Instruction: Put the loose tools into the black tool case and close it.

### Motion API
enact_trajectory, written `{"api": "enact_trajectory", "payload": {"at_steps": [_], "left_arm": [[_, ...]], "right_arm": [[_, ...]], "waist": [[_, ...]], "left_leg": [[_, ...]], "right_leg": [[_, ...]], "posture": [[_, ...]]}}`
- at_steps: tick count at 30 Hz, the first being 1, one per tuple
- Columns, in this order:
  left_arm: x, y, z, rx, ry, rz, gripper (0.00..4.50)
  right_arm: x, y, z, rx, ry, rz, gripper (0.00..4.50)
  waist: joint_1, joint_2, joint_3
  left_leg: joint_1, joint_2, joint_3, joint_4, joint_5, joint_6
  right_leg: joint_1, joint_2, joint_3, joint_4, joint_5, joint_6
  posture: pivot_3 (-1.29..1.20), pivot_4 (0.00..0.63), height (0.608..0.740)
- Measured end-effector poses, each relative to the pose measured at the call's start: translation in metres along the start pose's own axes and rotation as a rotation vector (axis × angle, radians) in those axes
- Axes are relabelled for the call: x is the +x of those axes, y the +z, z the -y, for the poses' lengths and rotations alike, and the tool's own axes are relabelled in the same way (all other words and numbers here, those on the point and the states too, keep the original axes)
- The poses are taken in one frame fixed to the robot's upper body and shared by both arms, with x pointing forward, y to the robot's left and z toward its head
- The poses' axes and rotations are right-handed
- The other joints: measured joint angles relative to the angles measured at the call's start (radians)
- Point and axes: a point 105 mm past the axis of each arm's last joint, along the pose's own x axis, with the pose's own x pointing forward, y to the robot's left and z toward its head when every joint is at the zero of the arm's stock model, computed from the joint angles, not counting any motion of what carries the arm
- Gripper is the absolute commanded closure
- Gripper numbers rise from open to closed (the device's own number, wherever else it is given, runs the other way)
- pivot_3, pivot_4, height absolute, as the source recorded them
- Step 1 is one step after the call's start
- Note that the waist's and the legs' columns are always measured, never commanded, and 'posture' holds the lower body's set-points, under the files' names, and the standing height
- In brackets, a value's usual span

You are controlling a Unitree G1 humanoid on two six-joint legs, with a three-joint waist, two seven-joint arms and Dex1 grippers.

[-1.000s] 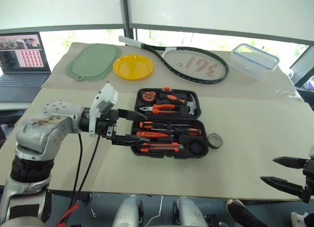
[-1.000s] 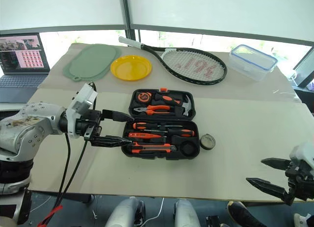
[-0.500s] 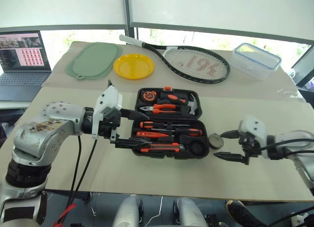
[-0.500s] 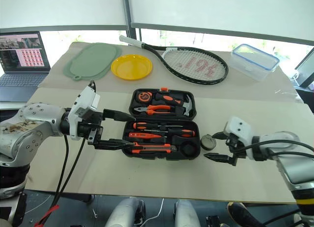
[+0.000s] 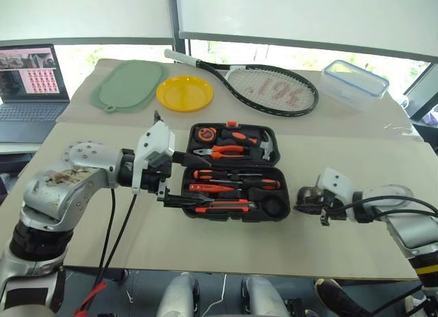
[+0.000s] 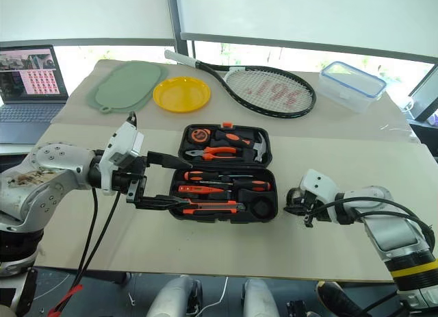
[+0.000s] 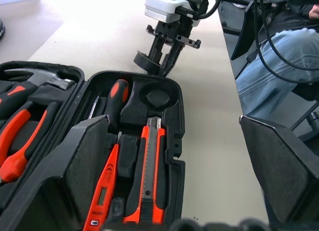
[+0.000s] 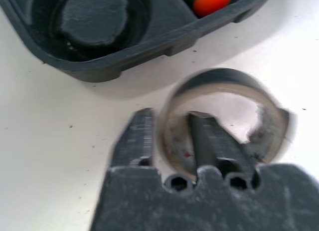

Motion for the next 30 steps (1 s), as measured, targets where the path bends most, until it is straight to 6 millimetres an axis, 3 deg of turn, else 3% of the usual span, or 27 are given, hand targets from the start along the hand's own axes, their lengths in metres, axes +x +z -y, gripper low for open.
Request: {"api": "enact_trajectory", "payload": {"at_steps": [4, 9, 13, 16, 21, 30], "left_arm": [[0.0, -0.001, -0.001, -0.002, -0.002, -0.006, 0.0], [0.001, 0.0, -0.001, 0.018, -0.013, -0.008, 0.0], [0.002, -0.002, 0.0, 0.02, -0.027, -0.016, 0.0], [0.003, -0.003, 0.0, 0.02, -0.032, -0.019, 0.0], [0.002, -0.003, -0.001, 0.02, -0.023, -0.023, 0.0], [0.003, -0.005, -0.002, 0.01, 0.003, -0.022, 0.0]], "right_arm": [[-0.017, -0.005, -0.003, 0.059, 0.006, 0.0, 4.48], [-0.033, 0.057, -0.026, -0.046, 0.11, 0.181, 4.48], [-0.018, 0.084, -0.047, -0.141, 0.175, 0.226, 4.48], [-0.003, 0.085, -0.056, -0.175, 0.208, 0.197, 4.48], [0.01, 0.065, -0.05, -0.207, 0.193, 0.1, 4.48], [0.011, 0.064, -0.056, -0.214, 0.256, 0.088, 1.53]], "waist": [[0.006, 0.0, 0.0], [-0.009, 0.0, 0.0], [-0.008, 0.0, 0.0], [-0.001, 0.0, 0.0], [0.002, 0.0, 0.0], [-0.001, 0.0, 0.0]], "left_leg": [[-0.001, 0.0, 0.0, 0.001, 0.0, 0.0], [0.0, 0.002, 0.0, -0.001, 0.0, 0.0], [-0.001, 0.002, 0.0, -0.001, 0.0, 0.0], [-0.001, 0.001, 0.0, 0.0, 0.0, 0.0], [-0.002, 0.0, 0.0, 0.001, 0.0, 0.0], [-0.002, 0.001, 0.0, 0.0, 0.0, 0.0]], "right_leg": [[-0.001, -0.001, 0.0, 0.0, 0.0, 0.001], [-0.001, 0.002, 0.0, 0.0, 0.0, -0.001], [-0.002, 0.001, 0.0, 0.0, 0.0, -0.001], [-0.002, 0.0, 0.0, 0.0, 0.0, 0.0], [-0.002, -0.001, -0.001, 0.0, 0.0, 0.0], [-0.002, 0.0, -0.001, 0.0, 0.0, 0.0]], "posture": [[0.0, 0.15, 0.738], [0.0, 0.15, 0.738], [0.0, 0.15, 0.738], [0.0, 0.15, 0.738], [0.0, 0.15, 0.738], [0.0, 0.15, 0.738]]}}
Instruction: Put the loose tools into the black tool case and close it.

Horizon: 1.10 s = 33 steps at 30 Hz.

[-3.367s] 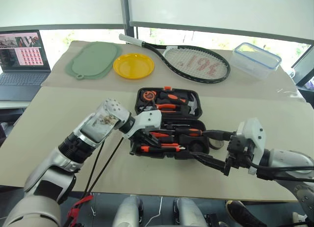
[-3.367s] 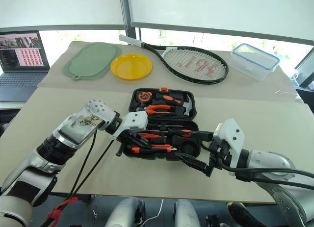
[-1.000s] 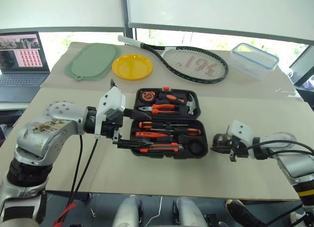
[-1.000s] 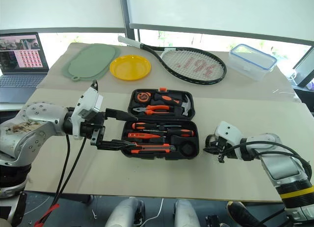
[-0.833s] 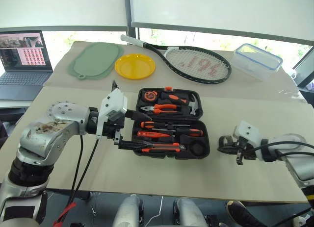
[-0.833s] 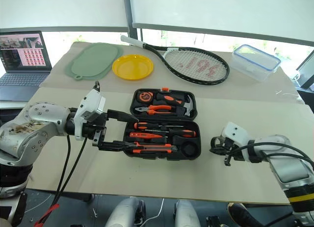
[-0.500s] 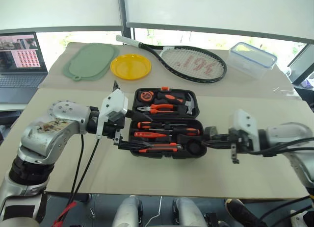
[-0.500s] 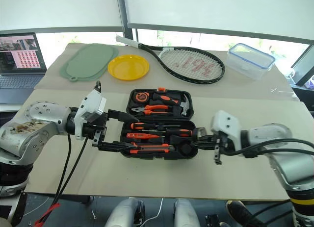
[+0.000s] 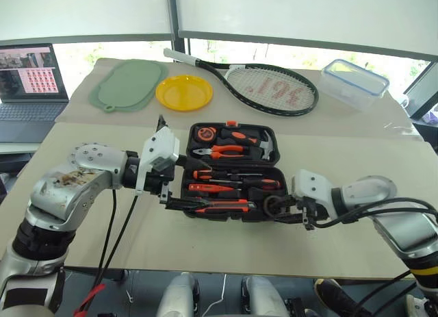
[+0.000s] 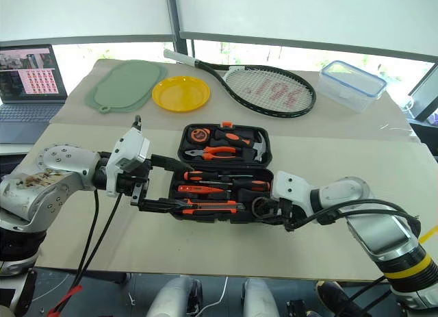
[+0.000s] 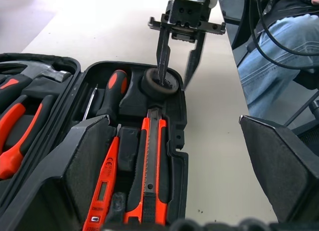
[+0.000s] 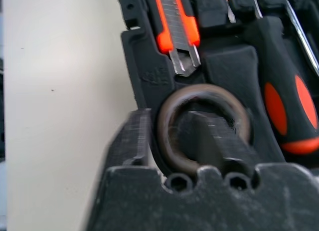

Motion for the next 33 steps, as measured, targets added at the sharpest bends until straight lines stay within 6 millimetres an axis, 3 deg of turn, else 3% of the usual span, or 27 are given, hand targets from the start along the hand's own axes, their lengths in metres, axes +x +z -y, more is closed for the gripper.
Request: {"api": "enact_trajectory", "payload": {"at_steps": [3, 5, 11, 14, 16, 21, 27, 28, 33], "left_arm": [[0.0, 0.0, -0.001, 0.0, 0.006, 0.001, 0.0], [0.0, 0.0, -0.001, 0.0, 0.008, 0.0, 0.0], [-0.002, -0.007, -0.006, -0.025, 0.051, -0.013, 0.0], [-0.013, -0.033, -0.025, -0.109, 0.19, -0.072, 0.0], [-0.029, -0.061, -0.044, -0.189, 0.329, -0.128, 0.52], [-0.051, -0.094, -0.064, -0.233, 0.512, -0.204, 2.16], [-0.034, -0.111, -0.064, -0.239, 0.519, -0.213, 4.36], [-0.028, -0.113, -0.063, -0.239, 0.51, -0.21, 4.5], [-0.005, -0.115, -0.064, -0.247, 0.495, -0.191, 4.5]], "right_arm": [[-0.001, 0.004, -0.005, -0.005, 0.024, 0.006, 0.52], [-0.004, 0.008, -0.006, -0.009, 0.032, 0.011, 0.1], [-0.034, 0.022, 0.005, 0.045, -0.036, 0.082, 0.1], [-0.057, 0.023, 0.023, 0.123, -0.153, 0.144, 0.1], [-0.072, 0.011, 0.041, 0.21, -0.269, 0.171, 0.62], [-0.076, -0.025, 0.066, 0.349, -0.439, 0.149, 2.17], [-0.053, -0.055, 0.07, 0.37, -0.444, 0.063, 4.22], [-0.047, -0.058, 0.071, 0.359, -0.432, 0.048, 4.46], [-0.016, -0.053, 0.075, 0.302, -0.36, 0.044, 4.46]], "waist": [[0.002, 0.0, 0.0], [0.002, 0.0, 0.0], [0.001, 0.0, 0.0], [0.001, 0.0, 0.0], [0.001, 0.0, 0.0], [0.001, 0.0, 0.0], [0.001, 0.0, 0.0], [0.0, 0.0, 0.0], [-0.001, 0.0, 0.0]], "left_leg": [[0.0, 0.0, 0.0, 0.0, 0.0, 0.0], [0.0, 0.0, 0.0, 0.0, 0.0, 0.0], [0.0, 0.0, 0.0, 0.0, 0.0, 0.0], [0.001, 0.0, 0.0, 0.0, 0.0, 0.0], [0.001, 0.0, 0.0, -0.001, 0.0, 0.0], [0.0, -0.001, 0.002, -0.002, 0.0, 0.0], [0.0, -0.001, 0.002, -0.002, 0.0, 0.0], [0.0, -0.001, 0.002, -0.002, 0.0, 0.0], [0.0, -0.001, 0.002, -0.002, 0.0, 0.0]], "right_leg": [[0.0, 0.0, 0.0, 0.0, 0.0, 0.0], [0.0, -0.001, 0.0, 0.0, 0.0, 0.0], [0.0, 0.0, 0.0, 0.0, 0.0, 0.0], [0.001, 0.0, 0.0, 0.0, 0.0, 0.0], [0.001, 0.0, 0.0, 0.0, 0.0, 0.0], [0.0, -0.001, 0.0, 0.0, 0.0, 0.0], [-0.001, -0.001, 0.0, 0.0, 0.001, 0.0], [-0.001, -0.001, 0.0, 0.0, 0.001, 0.0], [-0.001, -0.001, 0.0, 0.0, 0.001, 0.0]], "posture": [[0.0, 0.15, 0.738], [0.0, 0.15, 0.738], [0.0, 0.15, 0.738], [0.0, 0.15, 0.738], [0.0, 0.15, 0.738], [0.0, 0.15, 0.738], [0.0, 0.15, 0.738], [0.0, 0.15, 0.738], [0.0, 0.15, 0.738]]}}
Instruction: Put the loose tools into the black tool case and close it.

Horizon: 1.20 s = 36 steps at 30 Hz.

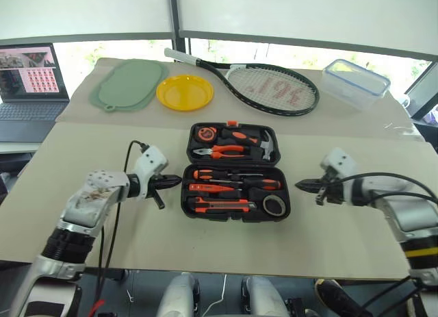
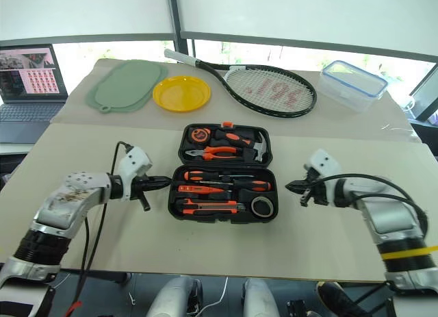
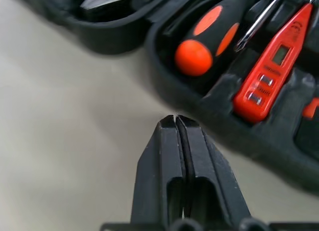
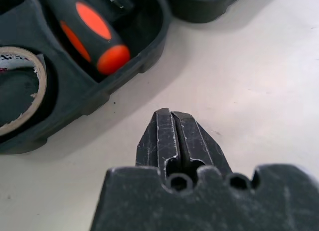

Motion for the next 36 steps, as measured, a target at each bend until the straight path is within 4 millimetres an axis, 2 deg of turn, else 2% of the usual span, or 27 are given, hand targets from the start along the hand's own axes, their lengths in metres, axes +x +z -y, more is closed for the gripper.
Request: {"api": "enact_trajectory", "payload": {"at_steps": [4, 9, 12, 16, 24, 28, 30, 31, 32, 34, 36], "left_arm": [[0.004, 0.001, 0.002, -0.002, 0.0, 0.0, 4.5], [-0.003, 0.001, 0.006, -0.007, -0.024, 0.001, 4.5], [-0.016, 0.0, 0.022, 0.01, -0.109, 0.004, 4.5], [-0.029, -0.012, 0.041, -0.005, -0.204, -0.036, 4.5], [-0.042, -0.03, 0.06, -0.025, -0.247, -0.083, 4.5], [-0.044, -0.033, 0.058, -0.036, -0.22, -0.086, 4.5], [-0.045, -0.034, 0.048, -0.068, -0.161, -0.092, 4.5], [-0.047, -0.034, 0.041, -0.089, -0.127, -0.094, 4.24], [-0.049, -0.035, 0.033, -0.119, -0.093, -0.097, 3.86], [-0.054, -0.035, 0.023, -0.152, -0.054, -0.096, 3.21], [-0.055, -0.028, 0.001, -0.26, 0.01, -0.063, 2.63]], "right_arm": [[0.008, 0.001, -0.001, -0.023, 0.025, -0.018, 4.46], [0.006, 0.002, -0.005, -0.044, 0.055, -0.021, 4.46], [-0.007, 0.0, -0.017, -0.089, 0.101, -0.039, 4.46], [-0.016, -0.008, -0.036, -0.121, 0.156, -0.068, 4.46], [-0.031, -0.025, -0.076, -0.11, 0.246, -0.092, 4.46], [-0.033, -0.027, -0.076, -0.101, 0.217, -0.085, 4.46], [-0.035, -0.026, -0.07, -0.101, 0.182, -0.081, 4.46], [-0.038, -0.026, -0.066, -0.098, 0.16, -0.081, 4.5], [-0.042, -0.027, -0.061, -0.094, 0.138, -0.091, 3.89], [-0.05, -0.028, -0.052, -0.083, 0.105, -0.106, 3.32], [-0.056, -0.023, -0.035, -0.02, 0.059, -0.084, 2.7]], "waist": [[0.003, 0.0, 0.0], [0.001, 0.0, 0.0], [0.001, 0.0, 0.0], [0.002, 0.0, 0.0], [0.003, 0.0, 0.0], [0.003, 0.0, 0.0], [0.003, 0.0, 0.0], [0.003, 0.0, 0.0], [0.003, 0.0, 0.0], [0.002, 0.0, 0.0], [0.003, 0.0, 0.001]], "left_leg": [[-0.001, 0.0, 0.0, 0.0, 0.0, 0.0], [-0.001, 0.001, 0.0, -0.001, 0.0, 0.0], [-0.001, 0.002, -0.001, -0.004, 0.0, 0.0], [-0.001, 0.002, 0.0, -0.004, -0.001, 0.001], [-0.001, 0.002, 0.0, -0.004, -0.001, 0.001], [0.001, 0.002, -0.001, -0.004, 0.0, 0.0], [0.002, 0.002, -0.001, -0.003, 0.0, 0.0], [0.002, 0.002, -0.001, -0.003, 0.0, 0.0], [0.002, 0.002, -0.001, -0.003, 0.0, 0.0], [0.002, 0.002, -0.001, -0.003, 0.0, 0.0], [0.002, 0.002, -0.001, -0.001, 0.0, 0.0]], "right_leg": [[0.0, -0.001, 0.0, -0.001, 0.001, 0.001], [-0.001, -0.001, 0.0, -0.001, 0.001, 0.001], [-0.001, -0.001, -0.001, -0.001, 0.0, 0.001], [-0.001, -0.001, -0.001, -0.003, 0.0, 0.001], [-0.001, -0.002, -0.001, -0.004, 0.0, 0.001], [0.001, -0.002, -0.001, -0.002, 0.0, 0.0], [0.001, -0.002, 0.0, -0.001, 0.0, 0.0], [0.001, -0.001, -0.001, -0.001, 0.0, 0.0], [0.001, -0.002, 0.0, -0.001, 0.0, 0.0], [0.001, -0.001, 0.0, -0.001, 0.0, 0.0], [0.001, -0.001, -0.001, 0.0, 0.0, 0.0]], "posture": [[0.0, 0.15, 0.738], [0.0, 0.15, 0.738], [0.0, 0.15, 0.738], [0.0, 0.15, 0.738], [0.0, 0.15, 0.738], [0.0, 0.15, 0.738], [0.0, 0.15, 0.738], [0.0, 0.15, 0.738], [0.0, 0.15, 0.738], [0.0, 0.15, 0.738], [0.0, 0.15, 0.738]]}}
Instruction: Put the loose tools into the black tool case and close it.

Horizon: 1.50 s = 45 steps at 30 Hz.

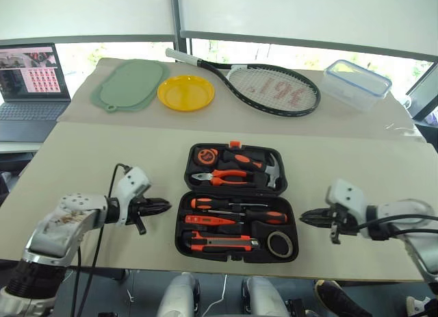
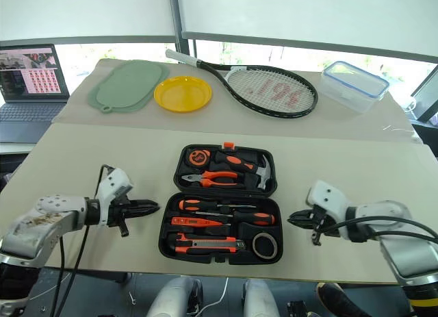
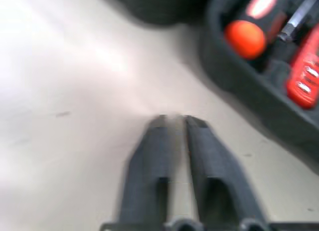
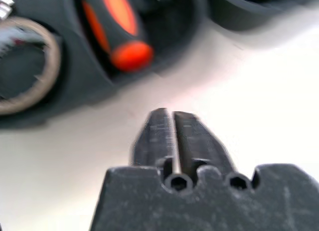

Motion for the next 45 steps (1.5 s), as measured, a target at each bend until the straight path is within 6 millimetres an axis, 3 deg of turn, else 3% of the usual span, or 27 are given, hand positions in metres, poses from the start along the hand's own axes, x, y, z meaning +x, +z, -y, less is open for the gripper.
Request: {"api": "enact_trajectory", "payload": {"at_steps": [4, 5, 8, 11, 16, 19, 24, 27, 40, 45], "left_arm": [[0.0, 0.041, -0.017, -0.101, 0.046, 0.107, 1.35], [0.005, 0.049, -0.014, -0.135, 0.023, 0.12, 1.34], [0.021, 0.063, -0.004, -0.206, -0.033, 0.131, 1.34], [0.037, 0.072, 0.0, -0.272, -0.04, 0.123, 1.34], [0.052, 0.072, 0.002, -0.326, -0.035, 0.091, 1.34], [0.054, 0.07, 0.003, -0.326, -0.03, 0.077, 2.11], [0.054, 0.06, 0.002, -0.342, -0.019, 0.053, 4.12], [0.053, 0.06, 0.002, -0.346, -0.013, 0.049, 4.5], [0.047, 0.06, 0.006, -0.339, -0.011, 0.085, 4.5], [0.049, 0.081, 0.0, -0.207, 0.048, 0.219, 4.5]], "right_arm": [[-0.003, 0.029, 0.026, 0.101, -0.062, 0.131, 1.39], [0.001, 0.038, 0.033, 0.145, -0.072, 0.173, 0.99], [0.013, 0.05, 0.045, 0.247, -0.093, 0.21, 0.99], [0.028, 0.055, 0.043, 0.359, -0.062, 0.217, 0.99], [0.046, 0.058, 0.042, 0.454, -0.045, 0.197, 0.99], [0.051, 0.051, 0.044, 0.477, -0.062, 0.166, 1.72], [0.056, 0.048, 0.041, 0.47, -0.06, 0.14, 3.54], [0.057, 0.05, 0.04, 0.461, -0.058, 0.145, 4.45], [0.057, 0.058, 0.04, 0.422, -0.08, 0.188, 4.45], [0.053, 0.074, 0.054, 0.331, -0.22, 0.286, 4.45]], "waist": [[-0.002, 0.0, 0.0], [-0.002, 0.0, 0.0], [-0.003, 0.0, 0.0], [-0.001, 0.0, 0.0], [-0.003, 0.0, 0.0], [-0.004, 0.0, 0.0], [-0.007, 0.0, 0.0], [-0.007, 0.0, 0.0], [-0.011, -0.001, 0.0], [-0.009, 0.0, 0.0]], "left_leg": [[0.002, 0.0, 0.0, 0.0, 0.001, 0.0], [0.002, -0.001, 0.0, 0.0, 0.001, 0.0], [0.0, -0.002, 0.0, -0.001, 0.001, 0.0], [-0.002, -0.002, -0.001, -0.002, 0.001, -0.001], [-0.002, -0.002, -0.001, -0.002, 0.001, -0.001], [-0.002, -0.002, -0.001, -0.002, 0.001, -0.001], [-0.002, -0.002, -0.001, -0.002, 0.001, -0.001], [-0.001, -0.002, -0.001, -0.002, 0.001, -0.001], [-0.002, -0.002, -0.001, -0.002, 0.001, -0.001], [-0.004, -0.002, -0.001, -0.002, 0.002, -0.002]], "right_leg": [[0.002, 0.001, 0.0, 0.0, 0.001, 0.0], [0.002, 0.001, 0.0, 0.0, 0.001, 0.0], [0.0, 0.001, 0.0, 0.0, 0.001, 0.0], [-0.001, 0.001, 0.0, -0.001, 0.001, 0.0], [-0.001, 0.0, 0.0, -0.001, 0.001, 0.0], [-0.001, 0.0, 0.0, -0.001, 0.001, 0.0], [-0.001, 0.0, 0.0, -0.001, 0.001, 0.0], [0.0, 0.0, 0.0, -0.001, 0.001, 0.0], [-0.001, -0.001, 0.0, 0.0, 0.001, 0.0], [-0.004, -0.001, 0.0, -0.001, 0.002, 0.0]], "posture": [[0.0, 0.15, 0.738], [0.0, 0.15, 0.738], [0.0, 0.15, 0.738], [0.0, 0.15, 0.738], [0.0, 0.15, 0.738], [0.0, 0.15, 0.738], [0.0, 0.15, 0.738], [0.0, 0.15, 0.738], [0.0, 0.15, 0.738], [0.0, 0.15, 0.738]]}}
